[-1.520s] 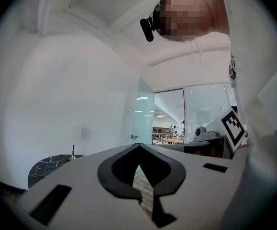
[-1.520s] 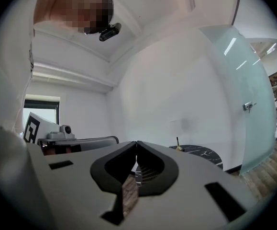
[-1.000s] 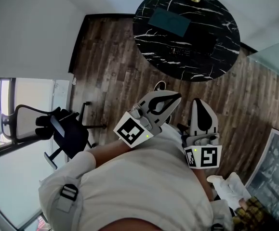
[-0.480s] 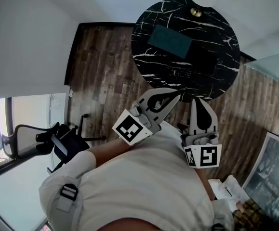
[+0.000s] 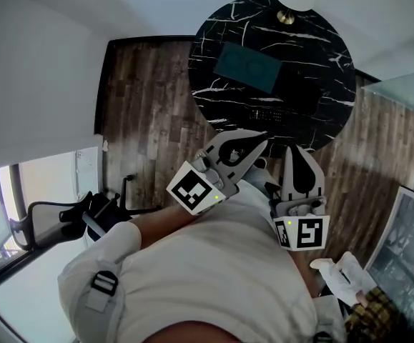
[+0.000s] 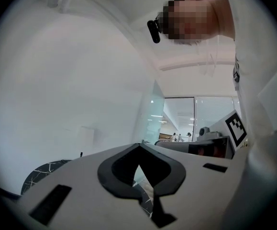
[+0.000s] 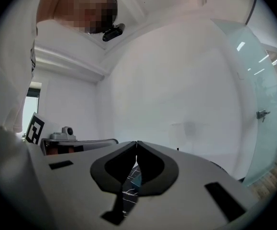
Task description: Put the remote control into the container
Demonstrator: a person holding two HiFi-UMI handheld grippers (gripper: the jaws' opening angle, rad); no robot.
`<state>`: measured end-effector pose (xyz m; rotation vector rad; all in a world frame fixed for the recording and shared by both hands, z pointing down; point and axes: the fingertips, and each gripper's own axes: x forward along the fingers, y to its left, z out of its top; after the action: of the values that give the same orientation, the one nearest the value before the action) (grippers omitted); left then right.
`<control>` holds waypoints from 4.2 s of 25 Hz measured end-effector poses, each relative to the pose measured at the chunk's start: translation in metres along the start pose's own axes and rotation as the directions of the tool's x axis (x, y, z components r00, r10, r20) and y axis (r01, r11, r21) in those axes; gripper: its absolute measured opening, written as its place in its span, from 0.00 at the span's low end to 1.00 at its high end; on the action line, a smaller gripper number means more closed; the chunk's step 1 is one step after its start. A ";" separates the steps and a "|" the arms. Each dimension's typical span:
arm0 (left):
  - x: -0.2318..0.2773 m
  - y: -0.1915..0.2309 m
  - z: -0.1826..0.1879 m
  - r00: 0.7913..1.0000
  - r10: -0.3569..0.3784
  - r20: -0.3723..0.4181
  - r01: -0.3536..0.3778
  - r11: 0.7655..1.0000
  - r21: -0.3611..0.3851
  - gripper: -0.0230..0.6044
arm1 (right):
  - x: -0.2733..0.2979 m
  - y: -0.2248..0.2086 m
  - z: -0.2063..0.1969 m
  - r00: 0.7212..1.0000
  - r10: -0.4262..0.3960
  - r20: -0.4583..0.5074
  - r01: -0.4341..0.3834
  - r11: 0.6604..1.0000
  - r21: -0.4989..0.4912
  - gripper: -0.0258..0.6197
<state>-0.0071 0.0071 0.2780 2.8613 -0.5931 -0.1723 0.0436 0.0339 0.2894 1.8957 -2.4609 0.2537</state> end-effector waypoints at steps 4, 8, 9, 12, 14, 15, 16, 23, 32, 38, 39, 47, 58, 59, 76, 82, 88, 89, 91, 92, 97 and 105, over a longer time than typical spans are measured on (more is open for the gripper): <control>0.013 -0.001 -0.007 1.000 0.007 -0.018 -0.007 1.000 0.007 0.04 | -0.002 -0.015 0.002 1.000 0.000 0.001 0.000 1.000 -0.024 0.05; 0.029 -0.006 -0.001 1.000 0.025 -0.003 -0.025 0.999 0.023 0.04 | -0.004 -0.029 0.010 1.000 0.027 0.010 -0.026 0.998 -0.058 0.05; 0.034 -0.008 0.001 1.000 0.028 0.003 -0.028 0.999 0.028 0.04 | -0.005 -0.033 0.013 0.999 0.033 0.013 -0.032 0.997 -0.064 0.05; 0.045 -0.012 0.005 1.000 0.030 0.008 -0.030 0.999 0.032 0.04 | -0.005 -0.045 0.018 0.999 0.038 0.017 -0.037 0.997 -0.070 0.05; 0.050 -0.013 0.005 0.999 0.032 0.006 -0.032 0.999 0.029 0.04 | -0.004 -0.052 0.018 0.999 0.036 0.012 -0.035 0.997 -0.065 0.05; 0.051 -0.013 0.003 0.999 0.034 0.003 -0.034 0.999 0.029 0.04 | -0.004 -0.054 0.017 0.999 0.036 0.007 -0.036 0.997 -0.062 0.05; 0.052 -0.013 0.002 0.999 0.036 -0.001 -0.036 0.999 0.027 0.04 | -0.004 -0.056 0.016 0.999 0.037 0.000 -0.037 0.998 -0.058 0.05; 0.047 -0.006 -0.024 0.995 0.066 -0.078 -0.068 0.998 -0.018 0.04 | 0.001 -0.056 -0.006 0.996 0.067 -0.062 -0.068 0.998 -0.016 0.05; 0.037 0.009 -0.049 0.987 0.104 -0.126 -0.112 0.992 -0.054 0.04 | 0.011 -0.053 -0.035 0.985 0.111 -0.135 -0.110 0.994 0.011 0.05; 0.044 0.021 -0.066 0.973 0.072 -0.220 -0.072 0.997 0.007 0.04 | 0.033 -0.043 -0.046 0.944 0.248 -0.217 -0.259 0.966 -0.025 0.05; 0.046 0.024 -0.070 0.971 0.067 -0.230 -0.066 0.998 0.009 0.04 | 0.037 -0.044 -0.046 0.939 0.258 -0.226 -0.274 0.961 -0.041 0.05; 0.062 0.050 -0.113 0.943 0.024 -0.333 -0.019 1.000 0.020 0.04 | 0.070 -0.061 -0.073 0.882 0.339 -0.328 -0.408 0.897 -0.170 0.05; 0.060 0.093 -0.223 0.858 0.014 -0.514 -0.065 0.995 -0.082 0.04 | 0.105 -0.077 -0.247 0.609 0.403 -0.683 -0.638 0.761 -0.119 0.05; 0.059 0.098 -0.232 0.850 0.015 -0.526 -0.073 0.993 -0.090 0.04 | 0.106 -0.078 -0.261 0.583 0.399 -0.708 -0.652 0.749 -0.115 0.06; 0.034 0.137 -0.342 0.752 0.041 -0.657 -0.156 0.981 -0.118 0.04 | 0.132 -0.102 -0.423 0.325 0.203 -0.924 -0.773 0.619 -0.136 0.30; 0.032 0.139 -0.349 0.746 0.037 -0.665 -0.164 0.978 -0.130 0.04 | 0.129 -0.097 -0.435 0.249 0.230 -0.941 -0.792 0.608 -0.061 0.33; 0.033 0.136 -0.350 0.748 0.023 -0.663 -0.152 0.979 -0.139 0.04 | 0.127 -0.095 -0.439 0.280 0.217 -0.935 -0.806 0.583 -0.106 0.22; 0.033 0.137 -0.349 0.748 0.022 -0.663 -0.151 0.979 -0.138 0.04 | 0.127 -0.094 -0.437 0.287 0.216 -0.933 -0.807 0.580 -0.114 0.20; 0.033 0.136 -0.347 0.748 0.021 -0.664 -0.150 0.979 -0.138 0.04 | 0.126 -0.094 -0.434 0.301 0.219 -0.928 -0.803 0.583 -0.123 0.20; 0.033 0.135 -0.346 0.748 0.020 -0.663 -0.148 0.979 -0.137 0.04 | 0.126 -0.094 -0.432 0.312 0.222 -0.924 -0.796 0.592 -0.127 0.19; 0.036 0.129 -0.330 0.766 0.019 -0.643 -0.135 0.982 -0.132 0.04 | 0.126 -0.090 -0.403 0.394 0.243 -0.887 -0.746 0.649 -0.153 0.19; 0.036 0.113 -0.275 0.836 0.045 -0.546 -0.153 0.976 -0.155 0.04 | 0.101 -0.078 -0.321 0.547 0.271 -0.792 -0.640 0.746 -0.187 0.19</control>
<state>0.0263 -0.0582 0.5685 2.5040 -0.5615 0.5532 0.0666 -0.0360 0.6273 0.6669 -2.1016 0.3122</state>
